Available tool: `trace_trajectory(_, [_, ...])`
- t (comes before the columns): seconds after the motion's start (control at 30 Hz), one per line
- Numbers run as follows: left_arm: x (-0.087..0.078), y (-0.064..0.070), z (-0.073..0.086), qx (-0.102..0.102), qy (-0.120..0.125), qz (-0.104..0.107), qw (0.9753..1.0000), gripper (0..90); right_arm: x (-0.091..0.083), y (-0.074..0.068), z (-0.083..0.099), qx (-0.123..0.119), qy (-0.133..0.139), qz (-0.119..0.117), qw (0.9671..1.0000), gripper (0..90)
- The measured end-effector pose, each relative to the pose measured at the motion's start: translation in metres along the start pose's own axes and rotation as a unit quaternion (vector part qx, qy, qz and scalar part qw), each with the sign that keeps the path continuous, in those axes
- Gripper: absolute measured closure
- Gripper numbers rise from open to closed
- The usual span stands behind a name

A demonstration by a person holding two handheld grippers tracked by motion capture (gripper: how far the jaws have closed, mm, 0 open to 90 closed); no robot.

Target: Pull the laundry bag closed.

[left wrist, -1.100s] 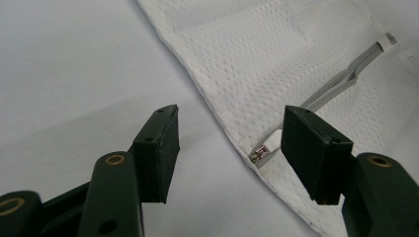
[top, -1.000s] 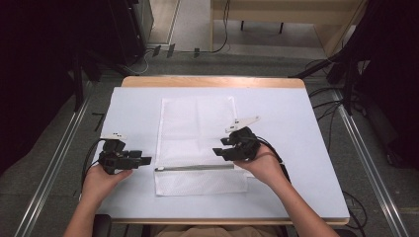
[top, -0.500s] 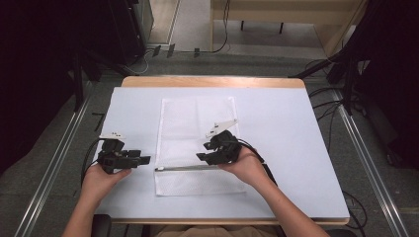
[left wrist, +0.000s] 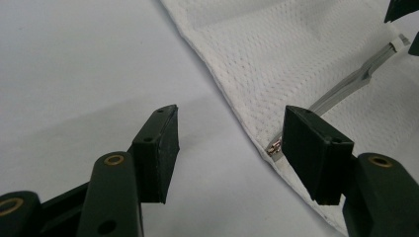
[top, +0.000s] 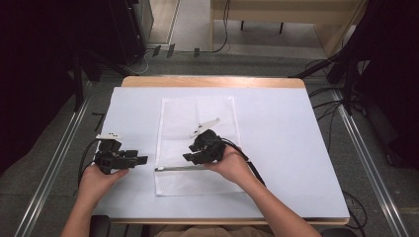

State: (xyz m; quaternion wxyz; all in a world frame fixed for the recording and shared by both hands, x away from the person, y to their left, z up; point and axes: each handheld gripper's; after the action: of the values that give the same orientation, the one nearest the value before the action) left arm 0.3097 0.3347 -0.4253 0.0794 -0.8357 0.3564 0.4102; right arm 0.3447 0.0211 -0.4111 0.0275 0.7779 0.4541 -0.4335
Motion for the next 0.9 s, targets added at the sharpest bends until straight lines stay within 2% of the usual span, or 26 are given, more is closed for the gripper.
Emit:
trace_trajectory(0.23, [-0.004, 0.001, 0.005, -0.004, 0.000, -0.002, 1.0000, 40.1, 0.013, -0.008, -0.005, -0.006, -0.008, -0.009, 0.9999, 63.9])
trace_trajectory(0.33, [-0.004, 0.001, 0.005, -0.007, 0.003, -0.004, 1.0000, 40.3, 0.024, -0.014, -0.012, -0.015, -0.015, -0.010, 0.9997, 64.5])
trace_trajectory(0.43, [-0.004, 0.002, 0.006, -0.002, 0.000, -0.002, 1.0000, 40.3, 0.028, -0.018, -0.013, -0.015, -0.020, -0.015, 0.9996, 65.5])
trace_trajectory(0.6, [-0.006, 0.001, 0.007, -0.004, 0.003, -0.003, 1.0000, 40.4, 0.046, -0.025, -0.010, -0.011, -0.033, -0.034, 0.9988, 71.2])
trace_trajectory(0.9, [-0.007, 0.001, 0.007, -0.001, 0.008, -0.002, 1.0000, 42.0, 0.062, -0.033, -0.001, -0.013, -0.065, -0.045, 0.9968, 74.0])
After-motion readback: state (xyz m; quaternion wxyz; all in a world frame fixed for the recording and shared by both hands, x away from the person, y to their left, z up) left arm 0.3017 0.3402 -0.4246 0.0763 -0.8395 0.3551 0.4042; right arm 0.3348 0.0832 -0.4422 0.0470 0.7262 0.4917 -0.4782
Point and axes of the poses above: each handheld gripper's, and its own axes: x roughly forward along the jaws, z roughly out of its underside, y roughly to its right, and after that the axes turned 14 degrees about x, right-handed
